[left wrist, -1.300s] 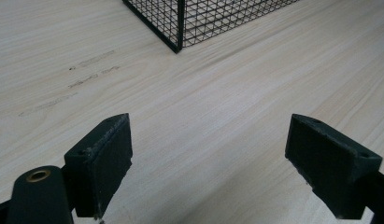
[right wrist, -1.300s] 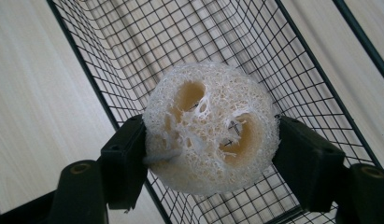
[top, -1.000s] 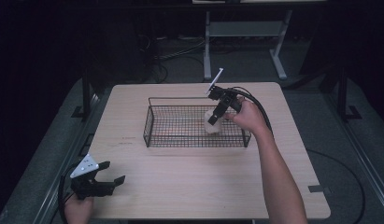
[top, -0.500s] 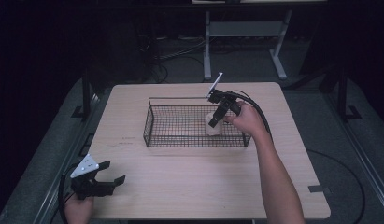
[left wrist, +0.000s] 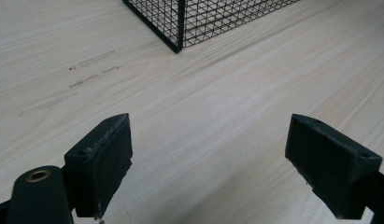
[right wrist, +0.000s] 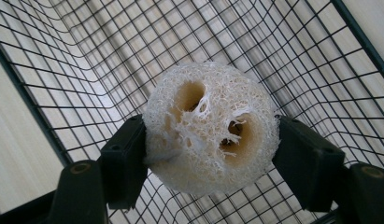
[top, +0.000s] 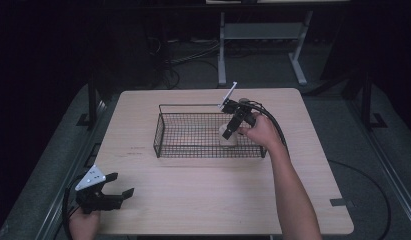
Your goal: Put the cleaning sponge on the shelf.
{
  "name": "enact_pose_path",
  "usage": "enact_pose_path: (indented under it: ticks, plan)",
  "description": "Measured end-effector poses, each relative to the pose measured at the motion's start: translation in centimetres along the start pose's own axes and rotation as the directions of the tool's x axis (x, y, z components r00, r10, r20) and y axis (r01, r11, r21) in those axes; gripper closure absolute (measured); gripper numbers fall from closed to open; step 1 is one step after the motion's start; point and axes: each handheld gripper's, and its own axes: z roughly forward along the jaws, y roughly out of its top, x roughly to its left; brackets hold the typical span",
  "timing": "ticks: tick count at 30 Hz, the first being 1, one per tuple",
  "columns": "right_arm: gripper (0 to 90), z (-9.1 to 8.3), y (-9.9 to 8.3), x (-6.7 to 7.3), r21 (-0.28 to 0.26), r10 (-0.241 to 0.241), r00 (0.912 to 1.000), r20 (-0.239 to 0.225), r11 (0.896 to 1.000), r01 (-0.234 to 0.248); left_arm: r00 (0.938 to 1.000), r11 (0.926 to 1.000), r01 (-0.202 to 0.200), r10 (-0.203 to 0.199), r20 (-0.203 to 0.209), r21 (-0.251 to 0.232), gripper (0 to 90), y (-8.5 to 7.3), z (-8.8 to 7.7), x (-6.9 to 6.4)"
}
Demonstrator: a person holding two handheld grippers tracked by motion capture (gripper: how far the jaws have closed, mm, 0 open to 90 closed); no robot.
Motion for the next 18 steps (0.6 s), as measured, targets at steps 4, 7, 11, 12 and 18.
enact_pose_path:
  ticks: [4, 7, 11, 12, 18]
  plan:
    - [29.9, 0.16, 0.03, -0.08, 0.003, 0.002, 1.0000, 0.001, 1.000, -0.002, 1.0000, 1.0000, 0.000, 0.000, 0.000, 0.001, 13.7, 0.01, -0.01, -0.01]
    - [29.8, 0.17, 0.09, 0.08, 0.004, -0.001, 1.0000, 0.006, 1.000, 0.000, 1.0000, 1.0000, 0.000, 0.000, 0.000, 0.000, 13.7, 0.00, -0.02, 0.00]
    - [29.6, 0.15, 0.09, 0.12, 0.006, 0.000, 1.0000, 0.007, 1.000, 0.000, 1.0000, 1.0000, -0.001, 0.001, 0.000, -0.001, 13.7, 0.02, -0.04, 0.00]
    - [29.5, 0.14, 0.08, 0.11, 0.005, 0.001, 1.0000, 0.006, 1.000, -0.001, 1.0000, 1.0000, 0.000, 0.000, 0.001, 0.000, 13.6, 0.02, -0.03, 0.00]
    - [27.9, 0.18, 0.03, 0.05, 0.014, -0.001, 1.0000, 0.004, 1.000, 0.001, 1.0000, 1.0000, 0.000, 0.000, -0.002, 0.000, 13.7, 0.00, -0.07, 0.04]
